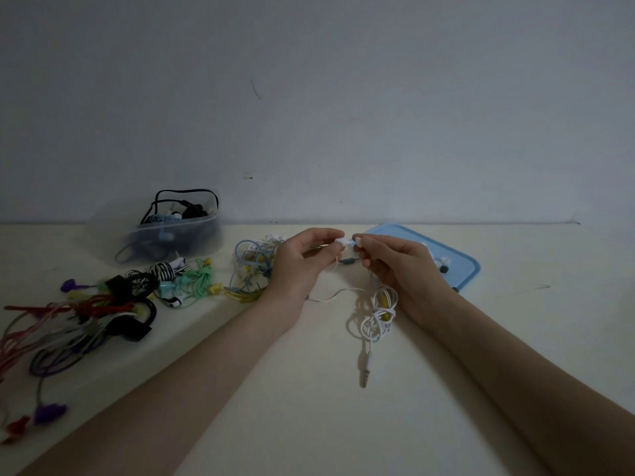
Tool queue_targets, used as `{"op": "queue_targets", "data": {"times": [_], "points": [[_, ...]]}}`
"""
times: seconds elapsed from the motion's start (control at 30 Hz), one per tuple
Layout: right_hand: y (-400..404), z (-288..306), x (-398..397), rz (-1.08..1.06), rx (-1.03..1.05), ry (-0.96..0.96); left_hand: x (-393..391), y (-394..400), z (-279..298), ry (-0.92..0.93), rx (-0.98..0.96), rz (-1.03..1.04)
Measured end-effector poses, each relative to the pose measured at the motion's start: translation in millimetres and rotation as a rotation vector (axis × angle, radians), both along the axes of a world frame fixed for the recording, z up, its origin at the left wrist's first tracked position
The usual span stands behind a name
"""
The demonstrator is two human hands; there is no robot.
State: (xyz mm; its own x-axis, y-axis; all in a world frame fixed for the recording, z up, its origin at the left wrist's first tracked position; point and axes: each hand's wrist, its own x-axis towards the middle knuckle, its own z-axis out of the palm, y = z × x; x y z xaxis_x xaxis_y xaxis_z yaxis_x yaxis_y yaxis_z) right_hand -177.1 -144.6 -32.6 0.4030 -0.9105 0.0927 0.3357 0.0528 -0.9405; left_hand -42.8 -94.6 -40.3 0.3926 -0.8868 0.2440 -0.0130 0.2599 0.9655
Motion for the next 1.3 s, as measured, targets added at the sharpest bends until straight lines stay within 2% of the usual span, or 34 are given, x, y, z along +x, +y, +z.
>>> {"op": "queue_targets", "data": {"times": [0.43, 1.0, 1.3], "points": [[2.2, 1.7, 0.2, 0.093, 0.071, -0.045, -1.3, 2.8, 1.3, -0.013, -0.008, -0.028], [3.7, 2.8, -0.9, 0.105, 0.095, -0.047, -3.8, 6.1, 3.1, -0.048, -0.035, -0.038], [3.4, 4.4, -1.0, 0.134, 0.166, -0.108, -3.4, 7.6, 5.0, -0.008, -0.054, -0.076]]}}
